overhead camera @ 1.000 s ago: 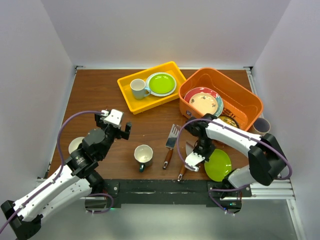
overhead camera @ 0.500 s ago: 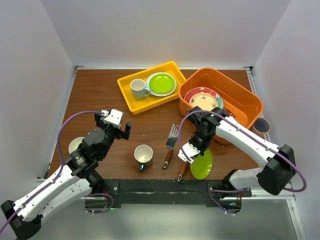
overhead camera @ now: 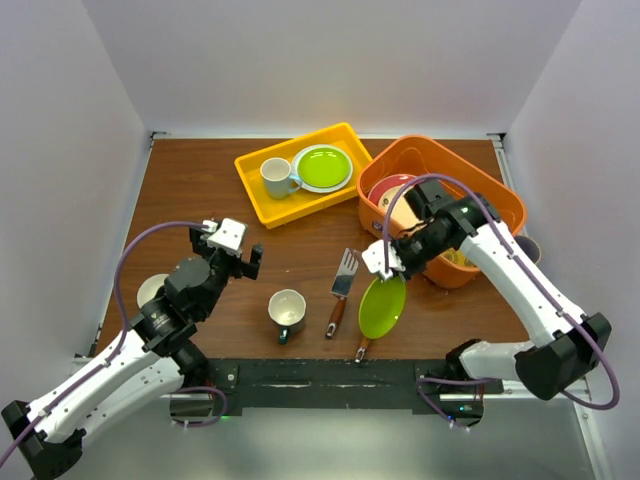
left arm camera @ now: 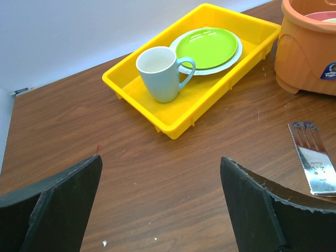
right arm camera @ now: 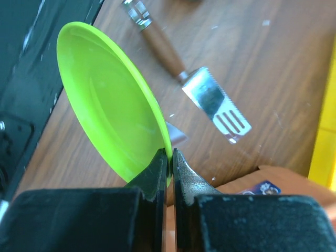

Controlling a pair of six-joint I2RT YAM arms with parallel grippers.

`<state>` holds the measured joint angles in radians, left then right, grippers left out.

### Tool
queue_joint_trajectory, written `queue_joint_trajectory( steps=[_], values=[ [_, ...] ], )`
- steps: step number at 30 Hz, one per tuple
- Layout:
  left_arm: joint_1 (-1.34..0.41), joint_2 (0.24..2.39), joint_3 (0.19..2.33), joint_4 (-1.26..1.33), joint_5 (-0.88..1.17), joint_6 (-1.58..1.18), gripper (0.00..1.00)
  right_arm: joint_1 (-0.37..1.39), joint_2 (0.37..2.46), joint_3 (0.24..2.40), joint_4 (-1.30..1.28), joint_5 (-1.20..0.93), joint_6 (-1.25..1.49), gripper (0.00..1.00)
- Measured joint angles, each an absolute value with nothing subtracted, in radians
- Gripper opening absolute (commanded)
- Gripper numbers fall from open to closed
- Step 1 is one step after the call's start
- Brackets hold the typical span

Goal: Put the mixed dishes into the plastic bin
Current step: Pick up the plate from the corner of the board, then place the plate in the plastic bin.

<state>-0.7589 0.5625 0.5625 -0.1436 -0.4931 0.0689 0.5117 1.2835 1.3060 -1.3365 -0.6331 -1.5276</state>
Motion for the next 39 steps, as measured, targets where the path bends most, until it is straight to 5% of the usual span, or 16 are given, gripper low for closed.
queue_joint_trajectory(
  steps=[15,29,39],
  values=[
    [-0.759,0.562,0.562,-0.144,-0.493,0.069,1.00,0.223,1.362,1.460,-1.231,-1.004,-1.085,0.00],
    [-0.759,0.555,0.562,-0.143,-0.486,0.069,1.00,-0.076,1.256,1.256,-0.524,-1.093,-0.294,0.00],
    [-0.758,0.553,0.562,-0.143,-0.483,0.068,1.00,-0.159,1.256,1.188,-0.274,-1.072,0.030,0.00]
  ],
)
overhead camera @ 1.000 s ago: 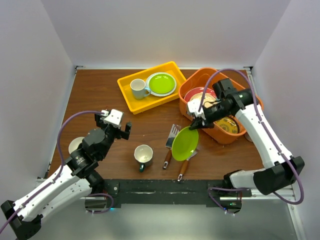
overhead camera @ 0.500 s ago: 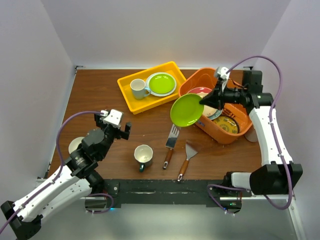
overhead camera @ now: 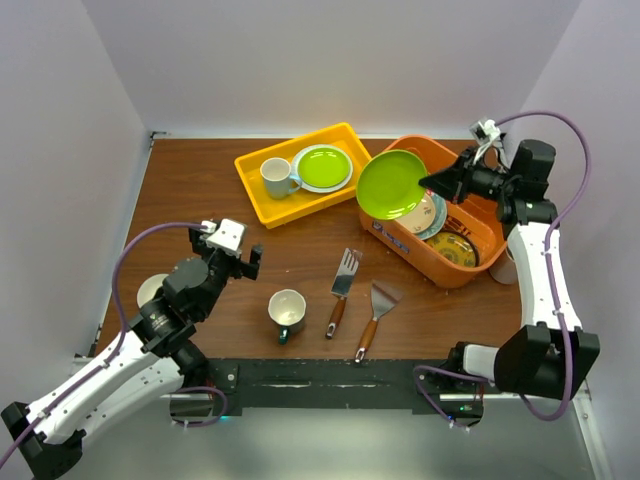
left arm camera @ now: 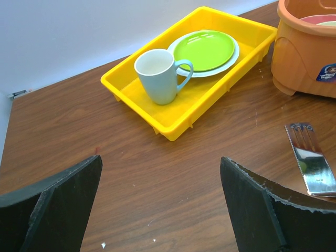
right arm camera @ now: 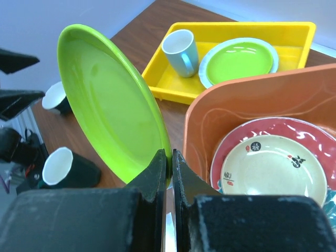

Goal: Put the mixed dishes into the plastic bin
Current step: Place the plate in the plastic bin.

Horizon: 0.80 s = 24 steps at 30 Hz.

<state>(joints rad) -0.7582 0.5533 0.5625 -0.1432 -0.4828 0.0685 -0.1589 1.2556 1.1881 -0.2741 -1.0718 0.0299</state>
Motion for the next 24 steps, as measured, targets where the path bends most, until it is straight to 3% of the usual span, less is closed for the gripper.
queue_joint_trajectory(
  steps=[24],
  values=[
    [-0.758,0.545,0.562,-0.143,-0.463,0.068,1.00,-0.281,1.261,1.060,-0.102,-0.968,0.349,0.00]
  ],
)
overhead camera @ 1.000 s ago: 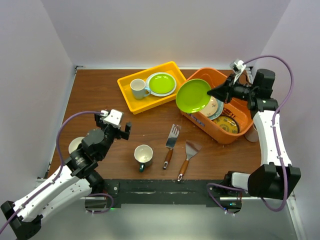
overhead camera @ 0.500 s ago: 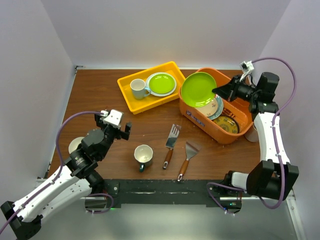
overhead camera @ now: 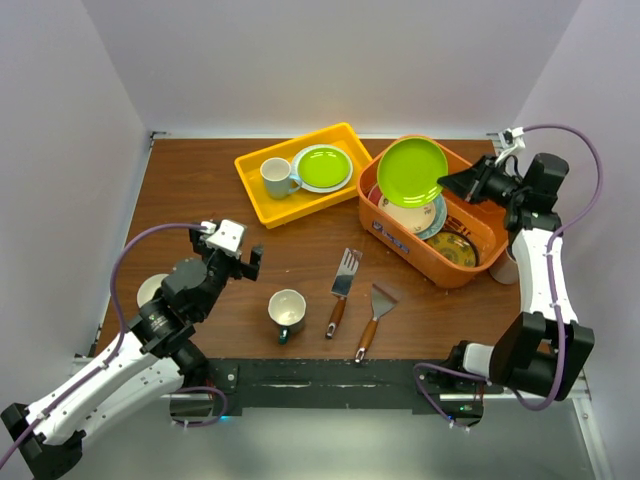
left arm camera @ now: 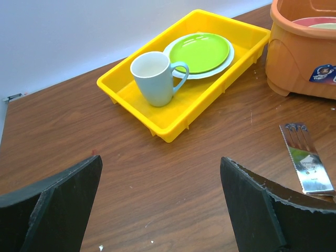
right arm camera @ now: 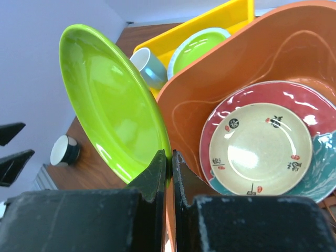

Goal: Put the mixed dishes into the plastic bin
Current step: Place the plate in the plastic bin.

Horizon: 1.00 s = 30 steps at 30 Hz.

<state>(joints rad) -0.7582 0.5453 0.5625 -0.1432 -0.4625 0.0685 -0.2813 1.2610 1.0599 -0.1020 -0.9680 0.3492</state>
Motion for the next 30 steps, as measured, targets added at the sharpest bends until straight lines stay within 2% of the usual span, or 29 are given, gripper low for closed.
queue_joint_trajectory(
  steps=[30],
  values=[
    [-0.758,0.540,0.562,-0.143,-0.449,0.068,1.00,-0.355,1.357,1.013,-0.080,-0.853,0.446,0.00]
  ],
)
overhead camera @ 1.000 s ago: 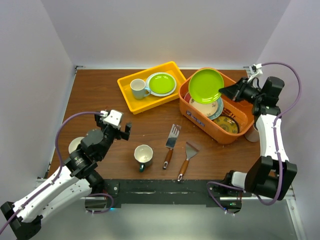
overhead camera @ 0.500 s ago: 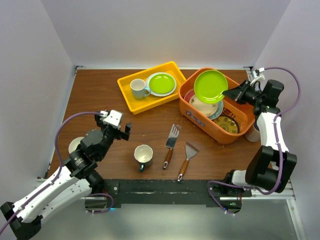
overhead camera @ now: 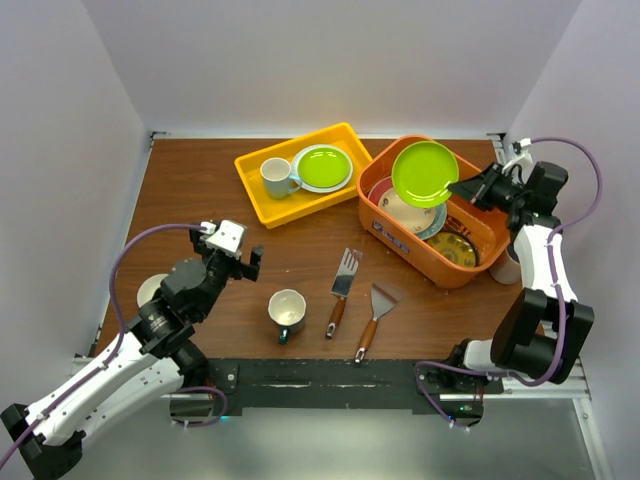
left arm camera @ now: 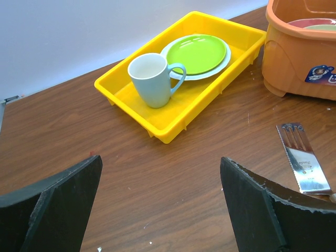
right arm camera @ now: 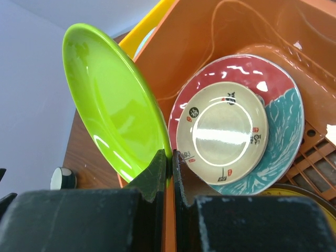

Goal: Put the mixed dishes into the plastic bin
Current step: Place the plate in the plastic bin.

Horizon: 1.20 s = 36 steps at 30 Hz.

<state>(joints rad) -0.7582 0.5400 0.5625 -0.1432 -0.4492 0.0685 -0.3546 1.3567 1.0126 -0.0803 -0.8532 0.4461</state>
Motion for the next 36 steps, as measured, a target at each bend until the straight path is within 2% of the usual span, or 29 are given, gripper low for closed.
queue_joint_trajectory(
  steps=[36],
  values=[
    [-0.758,0.541,0.562,-0.143,-0.444,0.068,1.00,-0.355,1.420,0.982,-0.081,-0.783,0.448,0.00]
  ],
)
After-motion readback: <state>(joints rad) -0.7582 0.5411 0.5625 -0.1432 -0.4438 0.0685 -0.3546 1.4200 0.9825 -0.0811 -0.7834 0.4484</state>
